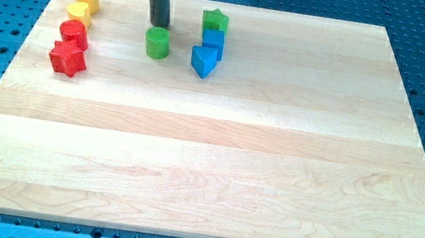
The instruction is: Push both the yellow blocks and red circle towards the green circle
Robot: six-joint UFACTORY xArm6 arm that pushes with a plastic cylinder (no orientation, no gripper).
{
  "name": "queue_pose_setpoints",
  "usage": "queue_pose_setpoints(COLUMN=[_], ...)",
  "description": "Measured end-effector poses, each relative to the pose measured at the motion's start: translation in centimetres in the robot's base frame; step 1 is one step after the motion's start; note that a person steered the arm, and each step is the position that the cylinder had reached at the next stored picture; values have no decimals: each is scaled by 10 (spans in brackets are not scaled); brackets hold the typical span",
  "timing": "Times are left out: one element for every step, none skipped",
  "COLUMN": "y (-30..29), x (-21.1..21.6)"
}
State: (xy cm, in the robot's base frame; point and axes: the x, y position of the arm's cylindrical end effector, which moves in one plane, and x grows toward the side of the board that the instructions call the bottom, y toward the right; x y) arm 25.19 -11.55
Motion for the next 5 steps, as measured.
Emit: queue_pose_setpoints(y=[-62,-73,-138,-138,-82], x=[-44,-60,-43,-9,9])
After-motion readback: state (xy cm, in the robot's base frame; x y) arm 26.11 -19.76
